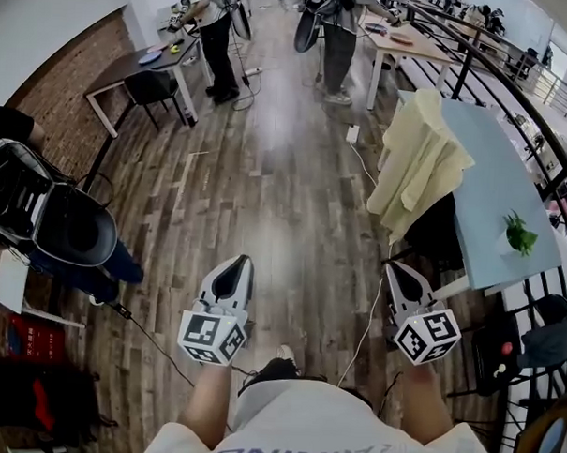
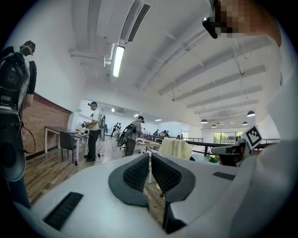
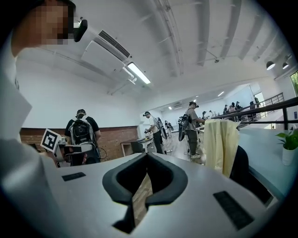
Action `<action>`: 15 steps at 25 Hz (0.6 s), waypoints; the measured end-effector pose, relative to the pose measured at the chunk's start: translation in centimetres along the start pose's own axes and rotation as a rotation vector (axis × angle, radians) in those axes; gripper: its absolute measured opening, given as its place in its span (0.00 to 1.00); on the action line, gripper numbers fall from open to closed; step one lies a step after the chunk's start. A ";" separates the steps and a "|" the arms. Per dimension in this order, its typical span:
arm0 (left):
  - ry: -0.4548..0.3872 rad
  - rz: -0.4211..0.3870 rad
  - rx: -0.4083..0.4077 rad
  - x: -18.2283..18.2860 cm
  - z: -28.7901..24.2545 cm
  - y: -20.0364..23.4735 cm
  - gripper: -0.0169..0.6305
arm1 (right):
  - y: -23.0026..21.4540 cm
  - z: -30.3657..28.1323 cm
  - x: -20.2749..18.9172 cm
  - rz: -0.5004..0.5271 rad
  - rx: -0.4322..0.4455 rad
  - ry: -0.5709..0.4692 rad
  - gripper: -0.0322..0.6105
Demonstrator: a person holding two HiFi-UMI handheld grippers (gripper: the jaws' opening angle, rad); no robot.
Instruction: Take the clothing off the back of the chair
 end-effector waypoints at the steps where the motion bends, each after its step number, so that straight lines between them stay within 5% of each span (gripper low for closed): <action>1: -0.001 -0.002 -0.004 0.0 -0.9 1.1 0.09 | -0.1 -1.5 0.0 0.001 -0.001 0.001 0.09; 15: 0.038 0.027 0.005 -0.1 -10.2 10.2 0.09 | -3.2 -14.9 0.2 -0.013 -0.011 0.029 0.09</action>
Point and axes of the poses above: the fingertips, and each gripper's own axes: z backward along the fingers, y to its left, x out of its top, the point moved 8 cm from there along z, backward along the fingers, and after that the axes turned 11 degrees about x, right-handed, at the moved point
